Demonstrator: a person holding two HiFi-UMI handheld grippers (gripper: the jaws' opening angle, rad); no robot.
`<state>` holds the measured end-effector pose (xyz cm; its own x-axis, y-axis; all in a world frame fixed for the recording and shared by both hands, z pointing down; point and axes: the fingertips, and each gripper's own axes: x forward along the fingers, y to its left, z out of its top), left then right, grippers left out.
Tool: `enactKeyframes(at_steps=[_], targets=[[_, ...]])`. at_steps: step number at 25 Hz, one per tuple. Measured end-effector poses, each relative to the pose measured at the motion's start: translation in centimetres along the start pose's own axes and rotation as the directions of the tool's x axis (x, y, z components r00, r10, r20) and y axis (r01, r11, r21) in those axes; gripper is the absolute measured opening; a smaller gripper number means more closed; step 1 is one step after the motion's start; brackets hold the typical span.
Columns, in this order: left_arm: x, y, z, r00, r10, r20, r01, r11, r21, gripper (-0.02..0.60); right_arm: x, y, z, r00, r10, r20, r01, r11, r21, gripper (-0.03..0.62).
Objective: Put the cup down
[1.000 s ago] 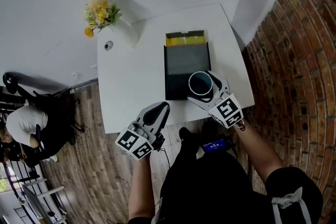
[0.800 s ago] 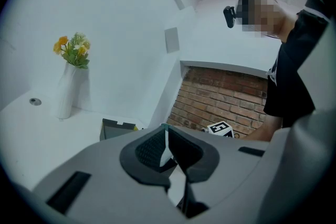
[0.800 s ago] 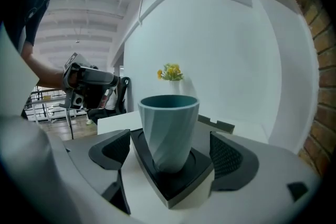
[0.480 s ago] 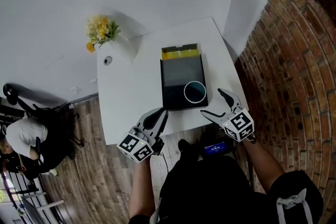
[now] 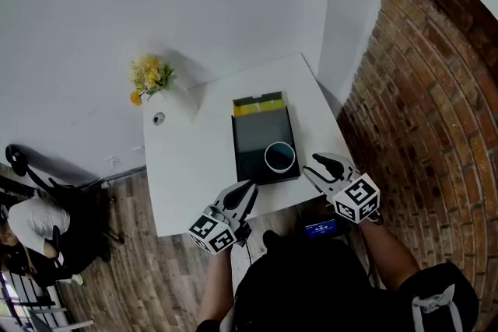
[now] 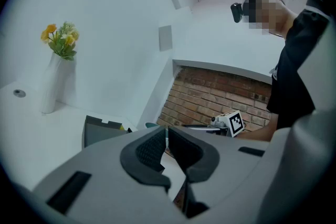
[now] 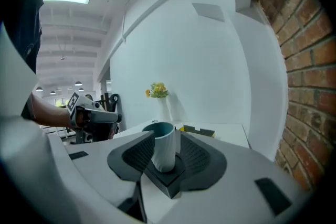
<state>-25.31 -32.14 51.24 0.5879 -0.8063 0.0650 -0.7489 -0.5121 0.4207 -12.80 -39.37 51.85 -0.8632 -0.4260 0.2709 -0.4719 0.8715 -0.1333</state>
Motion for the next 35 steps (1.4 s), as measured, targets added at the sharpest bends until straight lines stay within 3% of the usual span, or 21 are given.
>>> enactKeyframes(at_steps=[4,8,20,35], targets=[[-0.3,0.0,-0.1,1.0,0.017,0.027,-0.016,1.0,-0.02,0.011,0.2,0.2,1.7,1.0,0.007,0.014,-0.007,1.0,-0.02,0.074],[-0.5,0.2,0.1,0.999,0.043,0.033,-0.043,0.999,-0.011,0.011,0.7,0.5,2.4,0.999,0.026,0.023,-0.026,1.0,-0.009,0.045],[-0.8,0.4,1.2,0.996,0.036,0.081,-0.034,0.999,-0.018,0.011,1.2,0.8,2.1,0.999,0.034,0.016,-0.034,0.999,0.006,0.026],[-0.9,-0.1,1.0,0.997,0.026,0.072,-0.025,1.0,-0.015,0.011,0.8,0.8,1.8,1.0,0.017,0.006,-0.017,1.0,-0.009,0.02]])
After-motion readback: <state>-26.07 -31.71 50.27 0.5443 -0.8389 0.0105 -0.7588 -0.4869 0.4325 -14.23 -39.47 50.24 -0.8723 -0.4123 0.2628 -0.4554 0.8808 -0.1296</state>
